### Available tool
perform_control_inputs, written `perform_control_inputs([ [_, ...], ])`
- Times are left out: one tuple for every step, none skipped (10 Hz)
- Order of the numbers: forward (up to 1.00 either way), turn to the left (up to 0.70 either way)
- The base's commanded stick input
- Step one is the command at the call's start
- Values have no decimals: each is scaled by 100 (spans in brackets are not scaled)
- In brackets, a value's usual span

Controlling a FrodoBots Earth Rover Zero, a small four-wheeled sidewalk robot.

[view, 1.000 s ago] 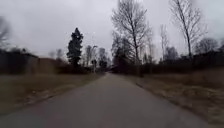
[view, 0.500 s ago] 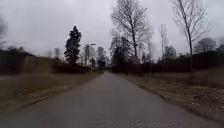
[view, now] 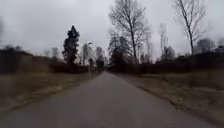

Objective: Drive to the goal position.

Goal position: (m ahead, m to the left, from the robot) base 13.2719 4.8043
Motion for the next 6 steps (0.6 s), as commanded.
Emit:
perform_control_inputs([
  [100,0],
  [100,0],
  [100,11],
  [100,30],
  [100,40],
  [100,40],
])
